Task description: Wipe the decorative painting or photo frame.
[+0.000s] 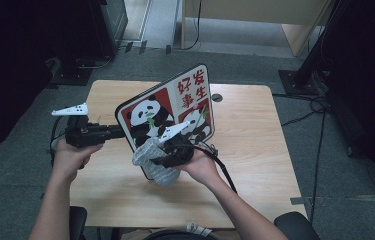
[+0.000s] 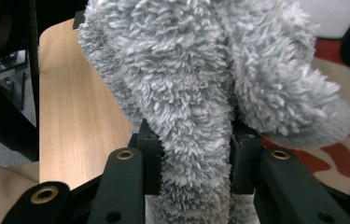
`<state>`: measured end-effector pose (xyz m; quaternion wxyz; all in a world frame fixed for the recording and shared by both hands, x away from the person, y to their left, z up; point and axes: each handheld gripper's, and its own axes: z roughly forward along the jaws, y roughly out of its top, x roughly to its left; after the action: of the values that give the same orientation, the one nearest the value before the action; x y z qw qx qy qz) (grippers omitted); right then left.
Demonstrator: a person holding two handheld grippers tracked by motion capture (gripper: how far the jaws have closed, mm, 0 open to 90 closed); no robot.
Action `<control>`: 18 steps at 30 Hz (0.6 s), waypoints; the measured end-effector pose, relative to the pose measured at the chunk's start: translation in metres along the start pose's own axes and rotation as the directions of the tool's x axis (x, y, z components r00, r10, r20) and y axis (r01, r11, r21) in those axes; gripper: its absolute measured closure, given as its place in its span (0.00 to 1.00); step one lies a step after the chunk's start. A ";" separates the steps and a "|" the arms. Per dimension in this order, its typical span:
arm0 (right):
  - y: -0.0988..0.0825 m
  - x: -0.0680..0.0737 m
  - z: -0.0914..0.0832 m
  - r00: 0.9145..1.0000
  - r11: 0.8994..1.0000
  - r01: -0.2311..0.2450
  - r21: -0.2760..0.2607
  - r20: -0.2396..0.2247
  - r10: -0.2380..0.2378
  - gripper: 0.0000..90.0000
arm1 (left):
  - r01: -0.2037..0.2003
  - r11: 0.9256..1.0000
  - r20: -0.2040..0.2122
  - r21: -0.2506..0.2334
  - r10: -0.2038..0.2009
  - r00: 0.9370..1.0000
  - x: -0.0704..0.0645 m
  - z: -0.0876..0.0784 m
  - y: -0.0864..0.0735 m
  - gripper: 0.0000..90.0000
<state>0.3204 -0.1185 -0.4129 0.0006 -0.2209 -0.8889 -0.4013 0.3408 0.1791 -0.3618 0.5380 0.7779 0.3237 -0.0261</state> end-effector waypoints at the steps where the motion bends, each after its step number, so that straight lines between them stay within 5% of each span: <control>1: -0.002 0.000 0.001 1.000 1.000 0.002 -0.004 0.003 -0.002 0.72 | 0.000 1.000 0.000 0.000 0.000 1.000 0.000 0.000 0.000 0.78; 18: -0.024 -0.003 0.014 1.000 0.999 0.003 0.036 -0.006 -0.003 0.72 | 0.001 1.000 0.002 -0.003 -0.001 1.000 0.000 0.000 -0.001 0.77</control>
<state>0.3163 -0.1235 -0.4399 0.0066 -0.2184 -0.8964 -0.3857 0.3407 0.1792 -0.3626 0.5396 0.7769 0.3235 -0.0265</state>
